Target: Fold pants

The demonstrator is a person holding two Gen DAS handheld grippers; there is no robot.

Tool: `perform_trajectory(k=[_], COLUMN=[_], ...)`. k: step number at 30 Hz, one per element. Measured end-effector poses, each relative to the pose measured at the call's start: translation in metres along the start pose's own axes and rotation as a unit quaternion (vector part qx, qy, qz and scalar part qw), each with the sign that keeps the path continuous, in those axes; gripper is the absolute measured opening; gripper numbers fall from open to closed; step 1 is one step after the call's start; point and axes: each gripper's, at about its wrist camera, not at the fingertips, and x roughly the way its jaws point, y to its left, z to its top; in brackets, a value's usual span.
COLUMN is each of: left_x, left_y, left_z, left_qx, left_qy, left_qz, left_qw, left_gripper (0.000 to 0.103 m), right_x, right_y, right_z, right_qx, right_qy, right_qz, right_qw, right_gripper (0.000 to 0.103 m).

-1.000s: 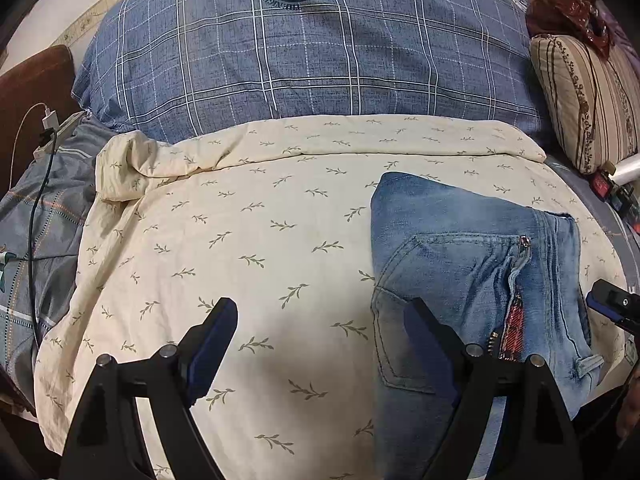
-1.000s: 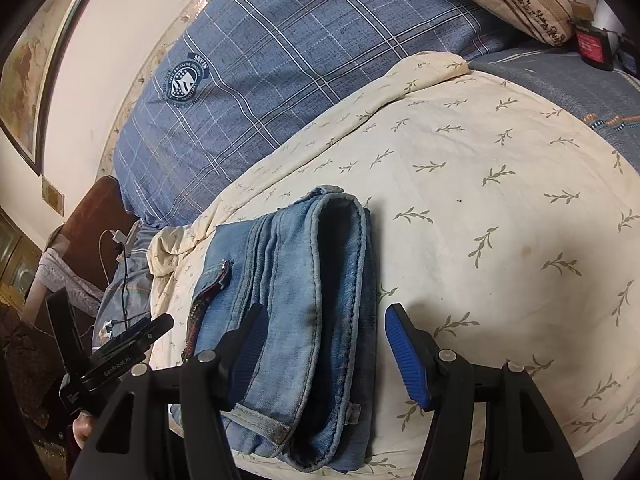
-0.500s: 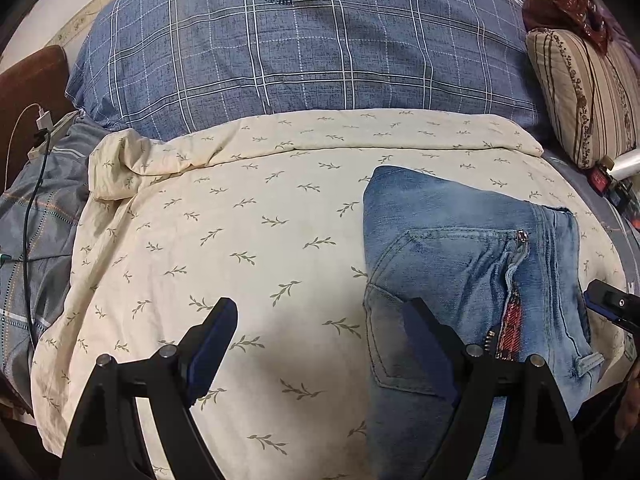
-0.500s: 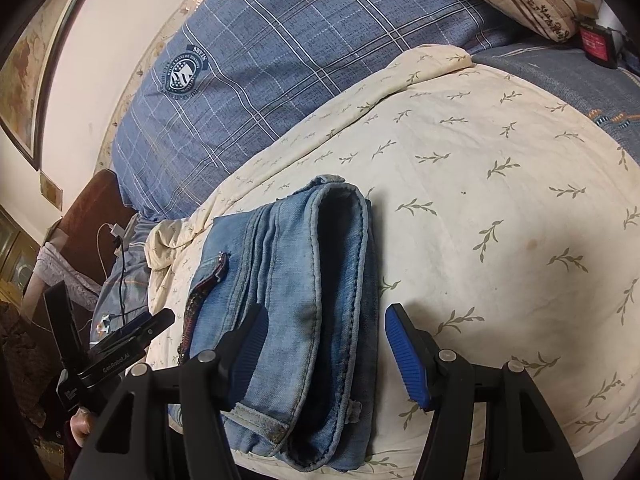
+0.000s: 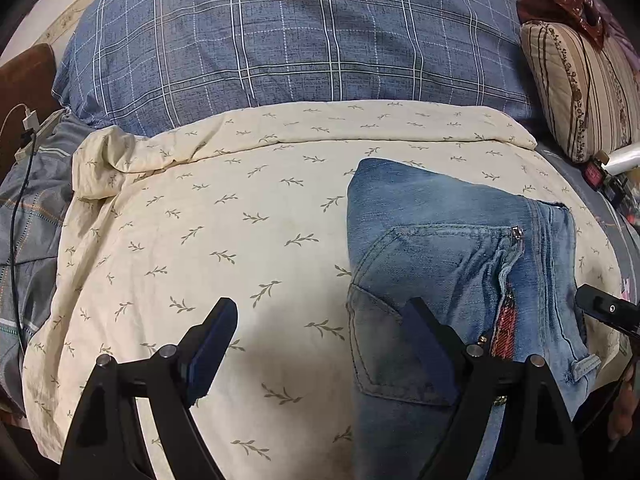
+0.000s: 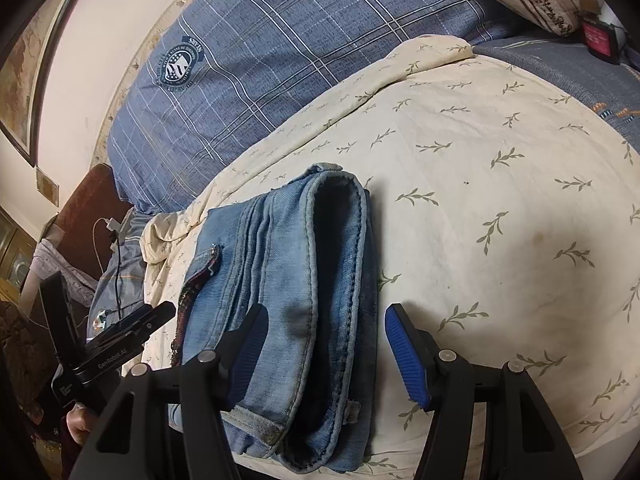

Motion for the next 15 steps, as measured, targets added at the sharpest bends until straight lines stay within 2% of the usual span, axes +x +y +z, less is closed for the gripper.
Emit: perform_trajectory(k=[15], left_x=[0.0109], left_y=[0.0028], left_z=[0.005], left_qx=[-0.007], left_qy=[0.008], left_qz=[-0.02], left_qw=[0.9997], left_gripper=[0.087], right_x=[0.0094], right_y=[0.0015], right_z=[0.0015], right_qx=[-0.006], right_qy=[0.009], right_qz=[-0.005], right_qw=[1.0], right_gripper=[0.067])
